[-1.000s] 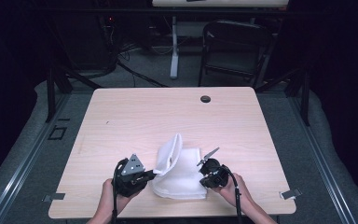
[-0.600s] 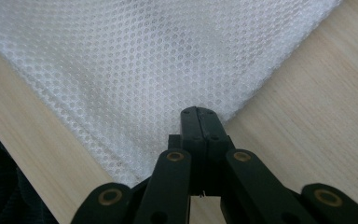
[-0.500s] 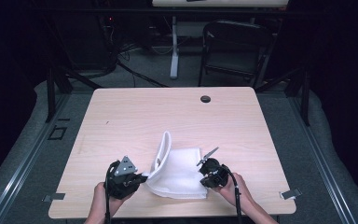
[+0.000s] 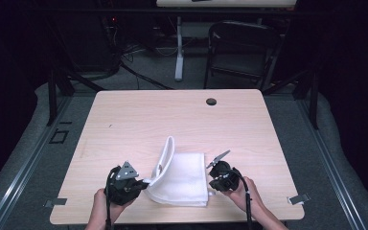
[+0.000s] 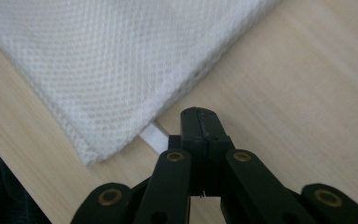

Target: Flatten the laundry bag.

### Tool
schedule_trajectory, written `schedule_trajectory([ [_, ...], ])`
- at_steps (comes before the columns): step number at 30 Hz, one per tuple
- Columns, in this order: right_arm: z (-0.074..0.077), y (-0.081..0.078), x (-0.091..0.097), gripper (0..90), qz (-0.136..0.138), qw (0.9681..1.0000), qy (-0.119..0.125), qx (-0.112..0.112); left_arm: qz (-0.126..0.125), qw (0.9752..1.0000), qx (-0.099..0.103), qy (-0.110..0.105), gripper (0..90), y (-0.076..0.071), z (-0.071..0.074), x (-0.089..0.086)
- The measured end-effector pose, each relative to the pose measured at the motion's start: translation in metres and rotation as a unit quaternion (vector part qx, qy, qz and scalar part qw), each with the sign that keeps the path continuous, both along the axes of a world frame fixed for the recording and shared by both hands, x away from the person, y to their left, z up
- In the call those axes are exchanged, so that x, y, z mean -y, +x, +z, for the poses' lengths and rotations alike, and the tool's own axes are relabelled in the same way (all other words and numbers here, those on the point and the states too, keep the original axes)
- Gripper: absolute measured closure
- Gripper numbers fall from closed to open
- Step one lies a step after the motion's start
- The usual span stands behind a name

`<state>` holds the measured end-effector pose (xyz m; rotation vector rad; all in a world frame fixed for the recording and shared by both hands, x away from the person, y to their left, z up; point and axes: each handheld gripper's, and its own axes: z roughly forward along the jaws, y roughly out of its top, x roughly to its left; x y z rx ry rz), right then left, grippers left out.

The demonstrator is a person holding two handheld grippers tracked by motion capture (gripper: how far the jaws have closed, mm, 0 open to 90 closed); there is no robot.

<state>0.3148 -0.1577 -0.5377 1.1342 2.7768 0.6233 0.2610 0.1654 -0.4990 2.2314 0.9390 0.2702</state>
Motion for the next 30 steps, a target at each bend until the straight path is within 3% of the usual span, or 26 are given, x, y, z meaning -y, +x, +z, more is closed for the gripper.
schedule_trajectory([
  [3,0.003,0.0,-0.012,90.0,0.013,0.9996,0.022,0.015,-0.003,1.0,-0.002,0.001,88.4,0.0,-0.002,0.003],
  [6,0.0,0.0,-0.024,90.0,0.035,0.9991,0.02,0.016,-0.006,1.0,-0.003,0.003,88.5,-0.001,-0.002,0.003],
  [10,-0.015,-0.001,-0.037,90.0,0.053,0.9986,0.007,0.006,0.001,1.0,-0.002,0.002,88.4,0.0,-0.002,-0.001],
  [15,-0.016,-0.002,-0.037,90.0,0.051,0.9987,-0.003,0.007,0.013,0.9998,-0.007,0.011,88.3,0.002,-0.003,-0.004],
  [18,-0.016,-0.004,-0.037,90.0,0.046,0.9989,-0.007,0.01,0.021,0.9994,-0.024,0.014,88.1,0.002,-0.005,-0.01],
  [20,-0.014,-0.004,-0.035,90.0,0.048,0.9987,-0.02,0.007,0.02,0.9991,-0.033,0.015,88.1,0.003,-0.005,-0.013],
  [30,-0.014,-0.005,-0.028,90.0,0.037,0.9989,-0.026,0.004,0.019,0.9983,-0.051,0.018,88.1,0.004,-0.01,-0.012],
])
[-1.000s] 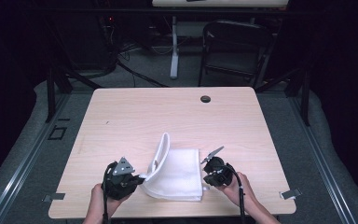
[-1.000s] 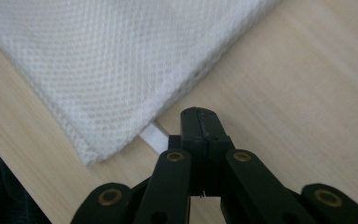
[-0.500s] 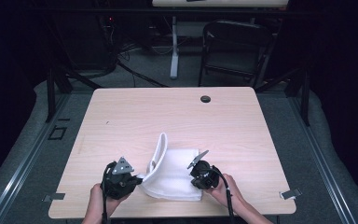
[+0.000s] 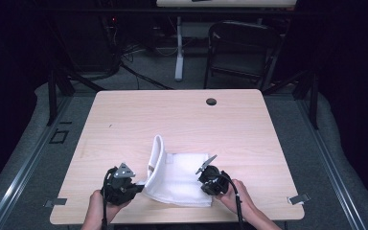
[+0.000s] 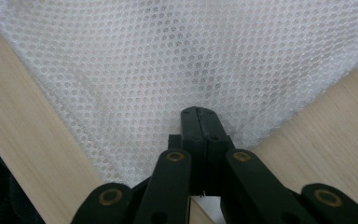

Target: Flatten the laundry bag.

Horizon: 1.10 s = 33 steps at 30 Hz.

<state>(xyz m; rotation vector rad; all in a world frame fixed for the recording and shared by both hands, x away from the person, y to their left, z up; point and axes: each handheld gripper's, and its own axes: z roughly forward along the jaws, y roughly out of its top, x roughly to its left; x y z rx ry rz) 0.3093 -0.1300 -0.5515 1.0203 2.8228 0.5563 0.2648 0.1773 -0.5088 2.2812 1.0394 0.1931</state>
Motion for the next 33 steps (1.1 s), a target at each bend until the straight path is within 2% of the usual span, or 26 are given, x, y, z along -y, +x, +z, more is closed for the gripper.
schedule_trajectory([
  [5,0.0,-0.001,0.003,90.0,-0.005,1.0,0.0,-0.002,-0.002,1.0,-0.006,0.005,86.7,0.001,-0.001,-0.002],
  [11,0.0,-0.001,0.009,90.0,-0.014,0.9999,-0.001,-0.004,0.004,0.9997,-0.023,0.003,85.6,0.003,-0.004,-0.008],
  [16,0.001,0.0,0.019,90.0,-0.018,0.9998,-0.007,-0.007,-0.026,0.9983,-0.052,0.012,88.1,0.004,-0.01,-0.002],
  [18,0.001,0.001,0.022,90.0,-0.019,0.9998,-0.004,-0.007,-0.034,0.9976,-0.058,0.019,88.0,0.003,-0.013,0.001],
  [21,0.001,0.002,0.026,90.0,-0.023,0.9997,-0.003,-0.005,-0.04,0.9962,-0.075,0.02,87.1,0.003,-0.016,0.003],
  [26,0.001,0.002,0.029,90.0,-0.022,0.9997,-0.005,-0.011,-0.044,0.9947,-0.091,0.021,79.8,0.005,-0.016,-0.002],
  [27,0.002,0.002,0.03,90.0,-0.022,0.9997,-0.008,-0.011,-0.048,0.9942,-0.092,0.027,78.7,0.006,-0.016,-0.004],
  [30,0.001,0.002,0.031,90.0,-0.026,0.9996,0.001,-0.011,-0.046,0.9932,-0.103,0.03,73.6,0.007,-0.017,-0.008],
  [31,0.002,0.002,0.032,90.0,-0.021,0.9996,-0.01,-0.015,-0.047,0.9929,-0.104,0.033,71.4,0.007,-0.017,-0.01],
  [33,0.001,0.002,0.033,90.0,-0.024,0.9996,-0.003,-0.014,-0.05,0.9921,-0.108,0.038,66.3,0.007,-0.018,-0.012],
])
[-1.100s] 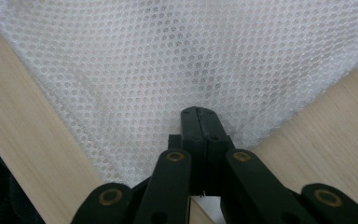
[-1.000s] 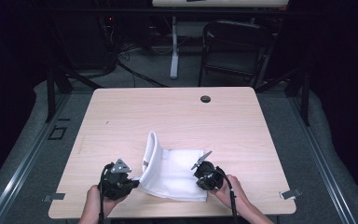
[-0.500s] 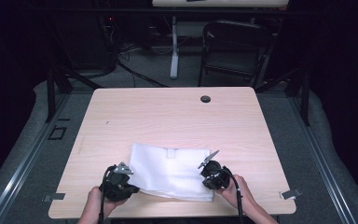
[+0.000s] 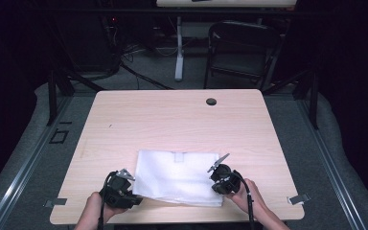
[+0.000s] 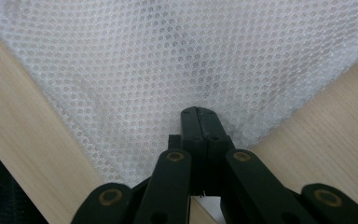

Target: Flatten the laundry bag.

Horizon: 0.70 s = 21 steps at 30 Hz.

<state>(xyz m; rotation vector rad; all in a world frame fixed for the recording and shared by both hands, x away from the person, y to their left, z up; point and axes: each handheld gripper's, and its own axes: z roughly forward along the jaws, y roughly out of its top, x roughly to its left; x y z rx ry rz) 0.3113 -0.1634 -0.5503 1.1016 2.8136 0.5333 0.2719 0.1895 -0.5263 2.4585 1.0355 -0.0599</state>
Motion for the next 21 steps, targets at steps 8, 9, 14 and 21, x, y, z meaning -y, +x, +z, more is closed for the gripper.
schedule_trajectory([
  [8,-0.001,0.001,0.005,90.0,-0.006,1.0,0.001,0.002,0.034,0.9994,0.005,0.001,34.3,-0.001,0.004,-0.011],
  [9,0.001,0.002,0.006,90.0,0.0,1.0,-0.007,-0.001,0.036,0.9993,0.008,-0.002,32.4,-0.001,0.005,-0.012],
  [14,0.004,0.004,0.013,90.0,0.004,1.0,0.001,0.001,0.047,0.9978,0.045,-0.009,17.9,-0.001,0.014,-0.015],
  [21,0.025,-0.001,0.021,54.5,0.024,0.9988,0.033,0.029,0.032,0.9957,0.082,-0.03,16.0,0.001,0.023,-0.002],
])
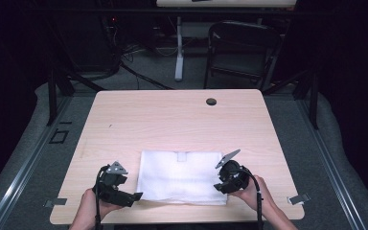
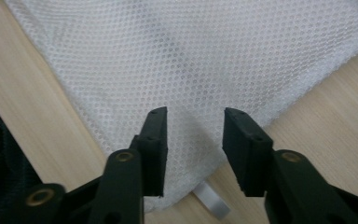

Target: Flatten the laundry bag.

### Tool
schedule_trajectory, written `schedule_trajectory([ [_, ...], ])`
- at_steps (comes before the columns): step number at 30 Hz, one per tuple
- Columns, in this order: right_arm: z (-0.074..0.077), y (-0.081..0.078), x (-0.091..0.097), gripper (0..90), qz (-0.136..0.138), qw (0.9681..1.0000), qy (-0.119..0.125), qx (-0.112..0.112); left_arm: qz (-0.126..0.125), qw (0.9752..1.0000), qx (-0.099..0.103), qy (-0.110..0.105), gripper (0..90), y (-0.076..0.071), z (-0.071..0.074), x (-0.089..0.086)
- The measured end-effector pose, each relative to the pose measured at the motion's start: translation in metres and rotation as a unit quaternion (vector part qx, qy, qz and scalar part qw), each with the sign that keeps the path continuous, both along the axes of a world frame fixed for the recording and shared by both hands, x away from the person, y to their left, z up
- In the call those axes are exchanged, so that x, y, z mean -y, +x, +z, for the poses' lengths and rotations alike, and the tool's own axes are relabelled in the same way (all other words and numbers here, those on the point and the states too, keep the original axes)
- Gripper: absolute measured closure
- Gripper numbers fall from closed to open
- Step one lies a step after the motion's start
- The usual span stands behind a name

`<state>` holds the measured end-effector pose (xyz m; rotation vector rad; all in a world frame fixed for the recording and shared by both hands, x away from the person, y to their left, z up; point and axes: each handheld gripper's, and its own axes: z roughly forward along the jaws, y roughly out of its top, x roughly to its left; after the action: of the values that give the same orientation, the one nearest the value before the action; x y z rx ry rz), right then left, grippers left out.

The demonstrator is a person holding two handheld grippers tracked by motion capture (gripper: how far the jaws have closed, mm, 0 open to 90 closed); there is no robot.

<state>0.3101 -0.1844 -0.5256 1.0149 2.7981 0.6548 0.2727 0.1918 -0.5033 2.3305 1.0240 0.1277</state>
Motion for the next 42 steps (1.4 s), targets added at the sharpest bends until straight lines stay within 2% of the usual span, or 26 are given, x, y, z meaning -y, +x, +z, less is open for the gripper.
schedule_trajectory([
  [1,0.001,-0.002,0.0,49.7,-0.001,1.0,0.006,0.0,-0.007,1.0,0.001,0.002,15.8,0.001,0.0,0.003],
  [5,0.004,-0.006,0.0,36.8,0.004,1.0,0.005,0.003,-0.031,0.9995,0.008,0.005,14.4,0.005,-0.003,0.018],
  [9,0.003,-0.009,-0.003,27.5,0.007,1.0,0.002,0.005,-0.059,0.9981,0.004,0.015,13.3,0.012,-0.007,0.032],
  [11,0.001,-0.011,-0.005,28.2,0.011,0.9999,0.004,0.004,-0.083,0.9965,-0.001,0.011,16.2,0.014,-0.01,0.039],
  [12,0.001,-0.012,-0.006,28.3,0.016,0.9999,0.0,0.001,-0.095,0.9951,-0.002,0.025,17.2,0.016,-0.013,0.044],
  [13,-0.001,-0.015,-0.008,29.3,0.021,0.9998,-0.002,0.001,-0.106,0.994,-0.001,0.028,17.1,0.017,-0.015,0.048],
  [14,-0.003,-0.017,-0.009,31.3,0.023,0.9997,0.0,-0.001,-0.119,0.9925,-0.01,0.028,18.2,0.018,-0.017,0.052],
  [16,-0.006,-0.02,-0.012,33.9,0.035,0.9993,-0.007,-0.005,-0.127,0.991,-0.016,0.038,21.7,0.02,-0.022,0.058],
  [17,-0.007,-0.02,-0.013,37.2,0.04,0.9991,-0.01,-0.01,-0.134,0.9899,-0.025,0.038,22.5,0.02,-0.025,0.059],
  [21,-0.012,-0.022,-0.018,42.5,0.053,0.9984,-0.006,-0.018,-0.146,0.9869,-0.043,0.053,27.5,0.019,-0.033,0.063],
  [22,-0.012,-0.022,-0.018,43.4,0.056,0.9982,-0.007,-0.02,-0.15,0.986,-0.039,0.059,29.1,0.018,-0.035,0.064],
  [23,-0.013,-0.022,-0.019,45.0,0.06,0.9979,-0.012,-0.02,-0.155,0.9849,-0.044,0.063,30.0,0.018,-0.035,0.064],
  [24,-0.015,-0.022,-0.02,46.7,0.06,0.998,-0.008,-0.018,-0.159,0.984,-0.049,0.064,32.0,0.018,-0.037,0.064],
  [27,-0.017,-0.023,-0.023,51.5,0.067,0.9974,-0.021,-0.017,-0.162,0.9828,-0.051,0.074,36.0,0.017,-0.04,0.065],
  [28,-0.019,-0.023,-0.024,51.9,0.068,0.9973,-0.023,-0.014,-0.157,0.9831,-0.054,0.077,36.7,0.017,-0.041,0.066],
  [31,-0.022,-0.021,-0.026,58.2,0.074,0.9964,-0.038,-0.015,-0.157,0.9819,-0.065,0.084,39.5,0.016,-0.046,0.067],
  [34,-0.024,-0.02,-0.025,65.7,0.073,0.9965,-0.039,-0.013,-0.157,0.9818,-0.062,0.088,41.7,0.015,-0.048,0.069],
  [40,-0.025,-0.021,-0.027,77.7,0.071,0.9967,-0.038,-0.009,-0.149,0.9839,-0.066,0.073,44.6,0.013,-0.049,0.066],
  [42,-0.025,-0.022,-0.027,82.9,0.073,0.9966,-0.037,-0.011,-0.15,0.9838,-0.068,0.07,45.5,0.013,-0.049,0.065],
])
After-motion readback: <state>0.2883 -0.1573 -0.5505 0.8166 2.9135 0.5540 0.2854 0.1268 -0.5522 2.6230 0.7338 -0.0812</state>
